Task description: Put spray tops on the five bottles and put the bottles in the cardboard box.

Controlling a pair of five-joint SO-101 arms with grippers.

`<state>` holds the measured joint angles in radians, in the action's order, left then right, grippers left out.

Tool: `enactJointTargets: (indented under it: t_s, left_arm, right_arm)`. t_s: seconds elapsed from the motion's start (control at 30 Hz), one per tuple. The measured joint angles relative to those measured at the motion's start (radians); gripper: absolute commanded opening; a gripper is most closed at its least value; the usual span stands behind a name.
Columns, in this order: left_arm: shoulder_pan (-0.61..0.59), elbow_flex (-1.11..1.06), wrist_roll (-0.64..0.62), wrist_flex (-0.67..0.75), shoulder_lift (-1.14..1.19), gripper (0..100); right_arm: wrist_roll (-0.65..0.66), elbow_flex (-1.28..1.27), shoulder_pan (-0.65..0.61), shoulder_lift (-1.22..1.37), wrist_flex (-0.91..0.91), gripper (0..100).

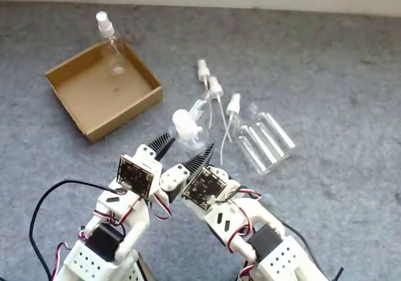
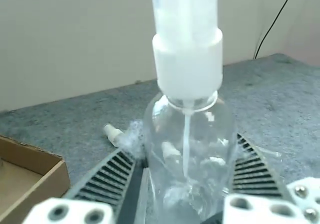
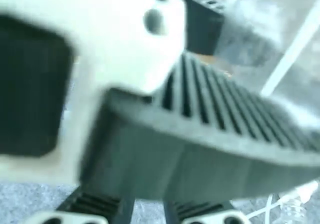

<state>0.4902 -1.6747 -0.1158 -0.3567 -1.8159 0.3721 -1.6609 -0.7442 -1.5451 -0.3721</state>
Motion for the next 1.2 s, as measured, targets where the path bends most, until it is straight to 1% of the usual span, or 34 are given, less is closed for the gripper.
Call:
enactJointTargets:
  t_s: [0.2,0.37,0.47,0.8,0.87,1.03,1.13,1.2]
  left_arm:
    - [0.002,0.000,0.000,0.000,0.000,11]
    - [0.002,0.000,0.000,0.000,0.000,11]
    - [-0.028,0.000,0.000,0.000,0.000,11]
    - [-0.310,0.011,0.000,-0.006,0.000,12]
    - [-0.371,0.034,0.000,-0.032,0.002,12]
    - [-0.506,0.190,0.000,-0.141,0.002,11]
    - [-0.568,0.272,0.060,-0.152,0.017,11]
    - [-0.592,0.321,0.115,-0.152,0.080,11]
  right_arm:
    - [0.000,0.000,0.069,0.000,0.000,0.5]
    - [0.000,0.000,0.075,0.000,0.000,0.5]
    - [0.000,0.000,0.075,0.000,0.000,0.5]
    - [0.000,-0.011,0.081,0.000,0.000,0.5]
    - [0.000,-0.011,0.083,0.000,0.000,0.5]
    - [0.000,-0.011,0.083,0.000,0.000,0.5]
    - [0.000,-0.011,0.083,0.000,0.000,0.5]
    - [0.000,-0.011,0.083,0.000,0.000,0.5]
